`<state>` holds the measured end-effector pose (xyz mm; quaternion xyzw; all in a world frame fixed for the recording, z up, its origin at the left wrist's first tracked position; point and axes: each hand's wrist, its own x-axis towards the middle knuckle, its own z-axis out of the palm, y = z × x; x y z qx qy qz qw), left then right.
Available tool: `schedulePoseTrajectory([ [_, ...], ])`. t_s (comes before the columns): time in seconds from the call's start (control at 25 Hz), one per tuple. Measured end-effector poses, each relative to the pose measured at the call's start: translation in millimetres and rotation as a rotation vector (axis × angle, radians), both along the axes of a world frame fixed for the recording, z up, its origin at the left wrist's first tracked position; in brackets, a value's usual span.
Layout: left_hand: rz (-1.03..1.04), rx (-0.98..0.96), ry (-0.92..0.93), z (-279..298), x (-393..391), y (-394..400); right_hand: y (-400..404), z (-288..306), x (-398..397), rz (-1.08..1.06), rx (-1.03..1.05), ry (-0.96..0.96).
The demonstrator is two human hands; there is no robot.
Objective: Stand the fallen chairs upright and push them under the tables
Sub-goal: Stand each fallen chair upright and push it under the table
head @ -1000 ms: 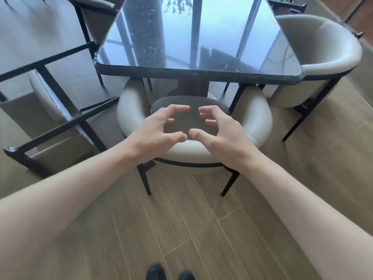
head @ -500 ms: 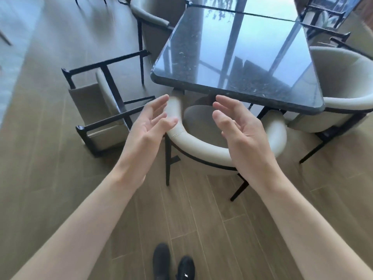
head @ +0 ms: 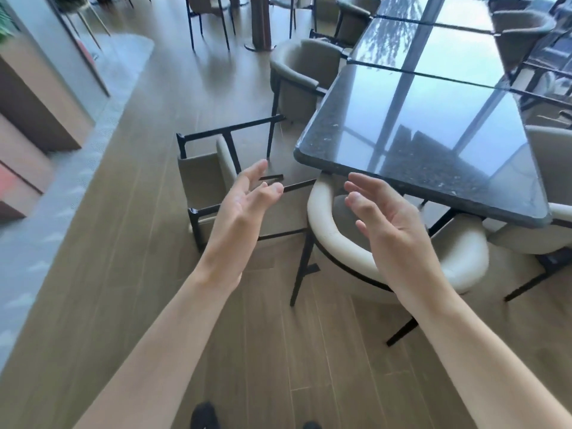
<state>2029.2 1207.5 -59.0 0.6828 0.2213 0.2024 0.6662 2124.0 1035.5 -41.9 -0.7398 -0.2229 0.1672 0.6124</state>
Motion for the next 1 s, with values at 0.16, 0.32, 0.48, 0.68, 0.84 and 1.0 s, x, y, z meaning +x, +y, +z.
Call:
schedulePoseTrajectory([
  [0.16,-0.01,-0.009,0.02,-1,-33,53,53,1,-35,-0.026,-0.011,0.013],
  [0.32,-0.045,-0.004,0.01,-2,-70,127,128,0,-81,-0.036,-0.03,0.021],
  [0.48,-0.053,-0.019,0.012,0,-111,209,209,0,-123,-0.077,0.0,0.028],
  [0.68,-0.05,-0.036,0.01,2,-153,302,301,1,-164,-0.081,-0.002,0.039],
  [0.84,-0.038,-0.042,-0.014,-3,-162,357,363,1,-167,-0.082,-0.013,0.024],
  [1.0,-0.048,-0.054,-0.001,-11,-149,414,426,-7,-155,-0.104,-0.017,0.021],
])
